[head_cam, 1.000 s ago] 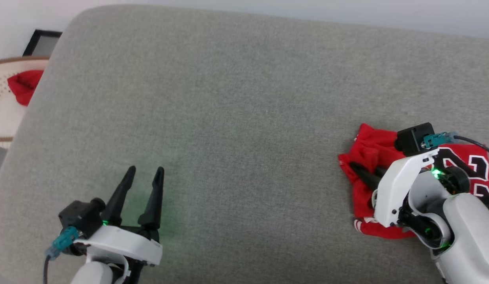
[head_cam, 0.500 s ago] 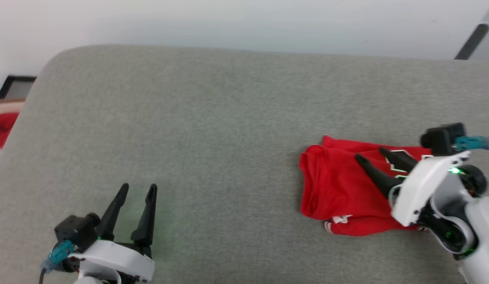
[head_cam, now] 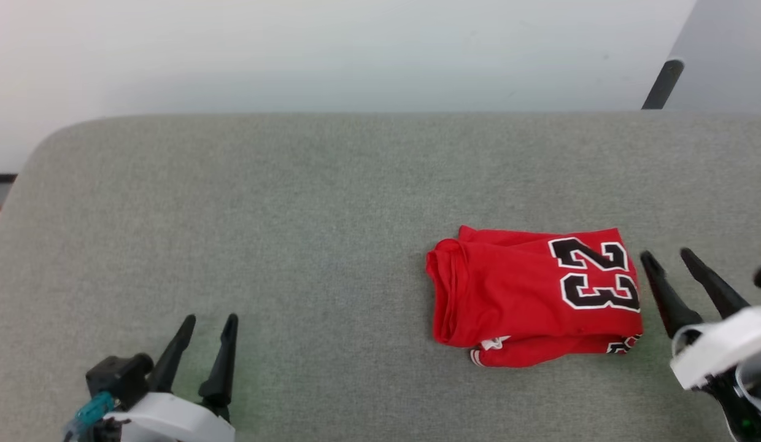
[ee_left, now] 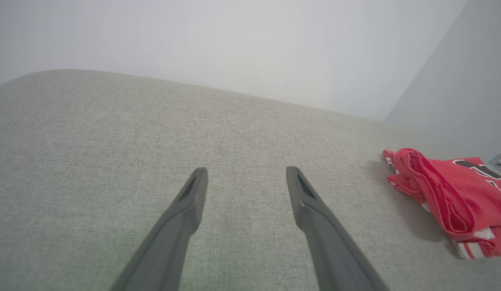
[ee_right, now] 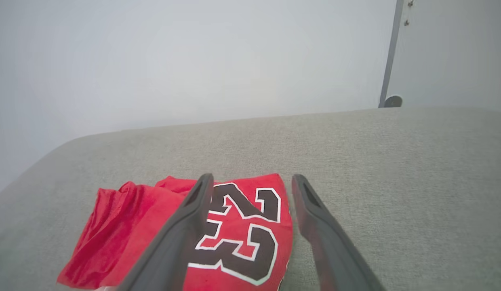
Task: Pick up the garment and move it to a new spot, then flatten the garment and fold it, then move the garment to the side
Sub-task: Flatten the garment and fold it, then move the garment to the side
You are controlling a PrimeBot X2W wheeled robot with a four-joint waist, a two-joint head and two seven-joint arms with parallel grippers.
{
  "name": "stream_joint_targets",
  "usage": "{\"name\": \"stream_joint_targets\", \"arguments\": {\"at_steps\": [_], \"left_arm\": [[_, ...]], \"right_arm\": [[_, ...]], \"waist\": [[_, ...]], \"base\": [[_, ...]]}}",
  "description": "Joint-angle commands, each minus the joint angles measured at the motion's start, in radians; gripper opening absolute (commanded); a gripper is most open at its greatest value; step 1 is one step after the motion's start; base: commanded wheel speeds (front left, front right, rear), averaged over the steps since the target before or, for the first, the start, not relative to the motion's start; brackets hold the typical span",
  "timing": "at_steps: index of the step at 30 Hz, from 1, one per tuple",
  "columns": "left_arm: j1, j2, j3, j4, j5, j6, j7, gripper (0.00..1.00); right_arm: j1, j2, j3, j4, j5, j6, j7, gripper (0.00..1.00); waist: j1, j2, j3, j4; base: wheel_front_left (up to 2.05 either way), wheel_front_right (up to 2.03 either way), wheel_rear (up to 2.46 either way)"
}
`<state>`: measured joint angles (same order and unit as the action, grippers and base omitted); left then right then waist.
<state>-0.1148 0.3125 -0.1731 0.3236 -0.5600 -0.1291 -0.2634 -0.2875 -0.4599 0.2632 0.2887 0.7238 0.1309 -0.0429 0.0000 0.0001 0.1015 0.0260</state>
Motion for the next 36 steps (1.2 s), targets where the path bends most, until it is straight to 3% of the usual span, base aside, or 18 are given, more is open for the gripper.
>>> {"name": "stream_joint_targets", "arguments": {"at_steps": [1, 12, 23, 36], "left_arm": [[0.016, -0.004, 0.013, -0.003, 0.004, -0.002, -0.001, 1.00], [0.122, -0.007, 0.075, -0.072, 0.077, 0.000, -0.001, 1.00], [0.236, 0.001, 0.111, -0.160, 0.119, 0.020, -0.001, 1.00], [0.324, 0.005, 0.128, -0.265, 0.114, 0.051, 0.008, 1.00]], "right_arm": [[0.031, 0.005, -0.024, 0.008, -0.002, 0.000, -0.034, 1.00], [0.180, 0.059, -0.123, -0.032, -0.089, 0.000, -0.139, 1.00], [0.347, 0.153, -0.243, -0.145, -0.163, 0.000, -0.107, 1.00], [0.447, 0.206, -0.345, -0.257, -0.218, 0.000, -0.038, 1.00]], "waist": [[0.0000, -0.0001, -0.023, -0.014], [0.0000, -0.0001, -0.090, -0.003], [0.0000, -0.0001, -0.129, 0.033], [0.0000, -0.0001, -0.122, 0.045]], "base": [[0.00, 0.00, 0.00], [0.00, 0.00, 0.00], [0.00, 0.00, 0.00], [0.00, 0.00, 0.00]]}}
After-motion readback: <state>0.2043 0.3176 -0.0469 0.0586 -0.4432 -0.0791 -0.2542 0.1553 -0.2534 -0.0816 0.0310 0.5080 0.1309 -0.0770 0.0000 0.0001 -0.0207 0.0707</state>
